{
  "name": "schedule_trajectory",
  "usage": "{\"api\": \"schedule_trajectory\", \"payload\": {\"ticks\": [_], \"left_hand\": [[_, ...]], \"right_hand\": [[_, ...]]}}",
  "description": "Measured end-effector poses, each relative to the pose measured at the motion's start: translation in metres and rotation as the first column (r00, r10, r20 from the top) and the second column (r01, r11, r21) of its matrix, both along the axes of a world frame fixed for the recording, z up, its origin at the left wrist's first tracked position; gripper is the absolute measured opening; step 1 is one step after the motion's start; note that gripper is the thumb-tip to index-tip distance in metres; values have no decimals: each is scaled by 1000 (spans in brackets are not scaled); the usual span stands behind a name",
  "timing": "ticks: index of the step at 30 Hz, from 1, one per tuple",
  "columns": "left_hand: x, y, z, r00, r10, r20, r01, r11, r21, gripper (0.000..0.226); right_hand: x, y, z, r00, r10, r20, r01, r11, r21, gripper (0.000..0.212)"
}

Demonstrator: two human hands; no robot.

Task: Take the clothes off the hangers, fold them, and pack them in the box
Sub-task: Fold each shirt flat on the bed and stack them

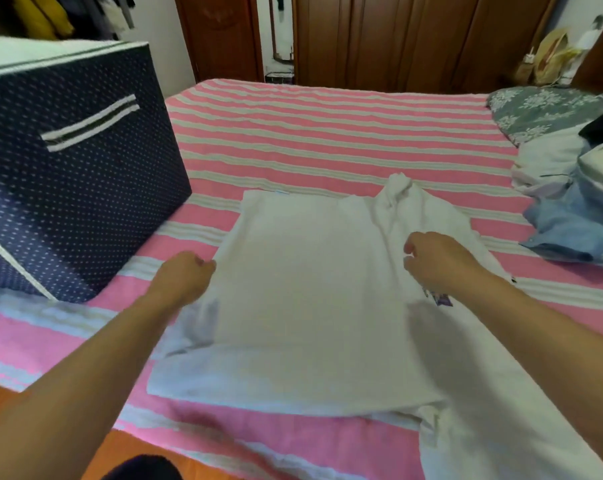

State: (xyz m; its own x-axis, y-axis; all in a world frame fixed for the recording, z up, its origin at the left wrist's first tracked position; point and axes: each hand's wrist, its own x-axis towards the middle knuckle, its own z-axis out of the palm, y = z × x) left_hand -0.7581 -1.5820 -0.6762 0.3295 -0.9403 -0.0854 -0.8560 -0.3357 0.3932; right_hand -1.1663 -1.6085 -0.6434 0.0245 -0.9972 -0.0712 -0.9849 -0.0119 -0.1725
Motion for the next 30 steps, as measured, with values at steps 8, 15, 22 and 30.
{"api": "schedule_trajectory", "payload": {"ticks": [8, 15, 22, 30], "left_hand": [[1, -187, -18, 976, 22, -217, -22, 1000, 6, 45], [1, -304, -52, 974, -75, -216, 60, 995, -75, 20], [15, -330, -47, 974, -134, -183, 134, 991, -15, 14], [18, -343, -39, 984, 69, -164, -88, 990, -112, 22]], "right_hand": [[36, -183, -44, 958, 165, -233, -188, 979, -79, 44], [-8, -301, -77, 884, 258, -390, -294, 955, -36, 46], [-48, -331, -106, 885, 223, -410, -296, 947, -125, 22], [-55, -319, -94, 748, 180, -639, -333, 934, -127, 8]]}}
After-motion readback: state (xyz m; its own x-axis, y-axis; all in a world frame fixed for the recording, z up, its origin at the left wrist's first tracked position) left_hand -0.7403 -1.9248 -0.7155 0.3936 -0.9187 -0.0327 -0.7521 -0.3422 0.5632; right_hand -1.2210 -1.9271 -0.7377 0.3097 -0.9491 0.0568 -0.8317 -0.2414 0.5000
